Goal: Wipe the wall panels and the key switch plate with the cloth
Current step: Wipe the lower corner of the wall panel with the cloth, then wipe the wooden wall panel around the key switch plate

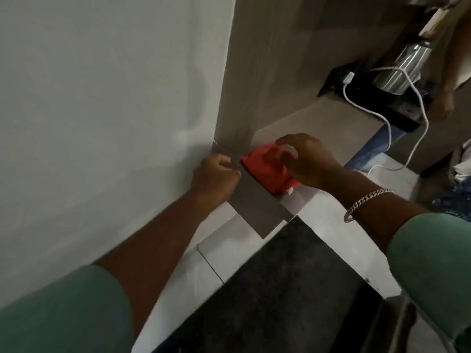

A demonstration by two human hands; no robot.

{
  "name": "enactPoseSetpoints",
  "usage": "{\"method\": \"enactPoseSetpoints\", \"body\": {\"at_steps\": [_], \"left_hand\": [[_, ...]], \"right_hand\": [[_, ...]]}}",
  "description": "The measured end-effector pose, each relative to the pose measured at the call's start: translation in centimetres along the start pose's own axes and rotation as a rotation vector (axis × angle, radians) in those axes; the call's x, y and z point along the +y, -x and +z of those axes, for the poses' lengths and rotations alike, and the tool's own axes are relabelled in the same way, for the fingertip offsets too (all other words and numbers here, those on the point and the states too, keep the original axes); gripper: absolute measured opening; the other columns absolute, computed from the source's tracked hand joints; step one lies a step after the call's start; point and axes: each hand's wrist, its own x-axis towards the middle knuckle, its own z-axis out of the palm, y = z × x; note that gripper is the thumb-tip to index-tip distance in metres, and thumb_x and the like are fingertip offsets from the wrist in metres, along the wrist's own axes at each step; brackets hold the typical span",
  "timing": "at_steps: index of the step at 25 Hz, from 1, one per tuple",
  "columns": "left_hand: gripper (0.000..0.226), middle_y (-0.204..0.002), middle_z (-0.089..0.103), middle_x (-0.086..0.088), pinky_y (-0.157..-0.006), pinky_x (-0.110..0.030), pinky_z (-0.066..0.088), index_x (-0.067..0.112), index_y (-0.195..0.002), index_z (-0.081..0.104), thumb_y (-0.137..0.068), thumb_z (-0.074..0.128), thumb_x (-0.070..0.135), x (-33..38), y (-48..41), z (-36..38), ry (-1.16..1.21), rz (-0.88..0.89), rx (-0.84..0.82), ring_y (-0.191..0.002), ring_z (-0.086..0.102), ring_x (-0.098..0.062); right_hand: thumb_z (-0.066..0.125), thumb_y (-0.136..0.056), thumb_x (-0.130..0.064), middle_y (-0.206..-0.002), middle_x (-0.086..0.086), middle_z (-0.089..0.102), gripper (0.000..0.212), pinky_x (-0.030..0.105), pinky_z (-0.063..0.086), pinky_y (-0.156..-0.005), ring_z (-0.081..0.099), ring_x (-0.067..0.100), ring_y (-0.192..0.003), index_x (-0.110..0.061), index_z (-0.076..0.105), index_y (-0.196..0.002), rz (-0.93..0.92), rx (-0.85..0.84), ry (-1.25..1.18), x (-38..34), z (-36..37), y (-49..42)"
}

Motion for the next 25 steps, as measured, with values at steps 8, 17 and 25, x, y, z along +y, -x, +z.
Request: {"method": "enactPoseSetpoints", "body": {"at_steps": [8, 17, 25], "left_hand": [[0.044, -0.119, 0.067, -0.016, -0.083, -0.046, 0.059, 0.011, -0.122, 0.058, -0.084, 0.070, 0.030, -1.9, -1.5, 5.9, 0.485, -0.263, -0.121, -0.104, 0.066, -0.034], [0.042, -0.118, 0.069, -0.013, -0.090, -0.053, 0.057, 0.017, -0.119, 0.063, -0.079, 0.072, 0.011, -1.5, 1.9, -3.3, 0.573, -0.196, -0.069, -0.106, 0.065, -0.033], [0.031, -0.076, 0.075, -0.008, -0.050, -0.032, 0.054, 0.011, -0.096, 0.074, -0.080, 0.048, 0.011, 2.3, 12.3, -20.2, 0.629, -0.059, -0.190, -0.066, 0.071, -0.019]], "right_hand": [[0.063, -0.091, -0.023, -0.133, 0.010, 0.059, 0.044, 0.039, 0.048, -0.101, 0.056, 0.031, -0.120, -0.026, 0.054, -0.134, -0.009, 0.066, -0.217, 0.7, 4.8, 2.3], [0.047, -0.099, -0.029, -0.153, 0.006, 0.042, 0.047, 0.037, 0.029, -0.116, 0.040, 0.023, -0.139, -0.023, 0.039, -0.145, -0.333, 0.196, -0.123, -8.1, 3.3, 7.2], [0.044, -0.079, -0.081, -0.166, -0.006, 0.016, 0.089, 0.051, 0.030, -0.120, 0.016, 0.021, -0.154, -0.042, 0.013, -0.153, -0.594, 0.195, -0.116, -25.0, -1.8, 12.2]]}}
